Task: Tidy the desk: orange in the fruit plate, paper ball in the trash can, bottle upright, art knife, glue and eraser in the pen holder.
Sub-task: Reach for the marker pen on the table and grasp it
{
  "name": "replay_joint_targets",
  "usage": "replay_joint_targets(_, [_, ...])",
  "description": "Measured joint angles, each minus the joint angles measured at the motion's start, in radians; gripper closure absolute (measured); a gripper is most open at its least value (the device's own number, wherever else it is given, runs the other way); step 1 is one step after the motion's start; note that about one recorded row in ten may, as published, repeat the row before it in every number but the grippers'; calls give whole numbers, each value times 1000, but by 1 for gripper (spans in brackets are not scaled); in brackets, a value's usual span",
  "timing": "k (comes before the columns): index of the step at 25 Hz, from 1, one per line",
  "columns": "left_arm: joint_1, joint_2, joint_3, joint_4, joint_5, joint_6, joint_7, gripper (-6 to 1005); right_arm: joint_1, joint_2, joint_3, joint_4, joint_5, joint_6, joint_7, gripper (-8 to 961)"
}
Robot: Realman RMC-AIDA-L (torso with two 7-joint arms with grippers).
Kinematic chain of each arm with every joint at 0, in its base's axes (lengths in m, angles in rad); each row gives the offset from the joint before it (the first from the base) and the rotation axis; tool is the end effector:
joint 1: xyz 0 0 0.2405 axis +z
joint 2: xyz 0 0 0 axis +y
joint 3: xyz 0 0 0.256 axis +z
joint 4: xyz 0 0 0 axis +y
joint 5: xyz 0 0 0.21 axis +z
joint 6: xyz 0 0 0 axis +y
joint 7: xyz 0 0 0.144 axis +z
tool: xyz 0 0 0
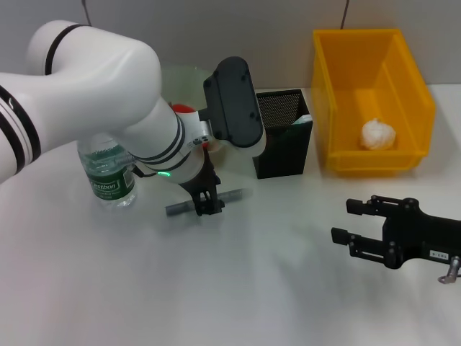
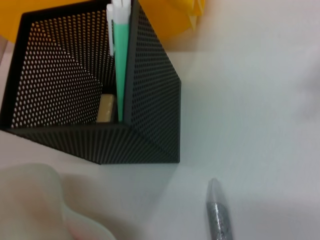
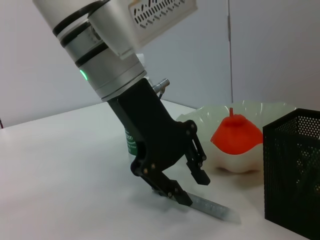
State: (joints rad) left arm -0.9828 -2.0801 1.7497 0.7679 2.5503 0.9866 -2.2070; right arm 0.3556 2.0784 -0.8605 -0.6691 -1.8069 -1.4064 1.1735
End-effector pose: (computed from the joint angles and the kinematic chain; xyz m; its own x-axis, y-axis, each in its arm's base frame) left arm -0.1384 0.4154 -0.0972 0.8747 0.0624 -0.4806 -0.1185 -0.9340 -0.3369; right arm 0.3016 0.3042 -0.0068 0.8370 -0.2499 -0.4869 -0.4371 -0.8406 -0.3199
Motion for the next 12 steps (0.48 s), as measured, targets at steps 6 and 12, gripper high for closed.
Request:
replay_joint_targets(6, [5, 0, 14, -2, 18, -5, -2, 623, 4, 0, 0, 10, 0, 1, 0, 326])
replay_joint_targets(12, [7, 0, 22, -4, 19, -4, -2, 639, 3, 0, 0, 10, 0, 1, 1, 326])
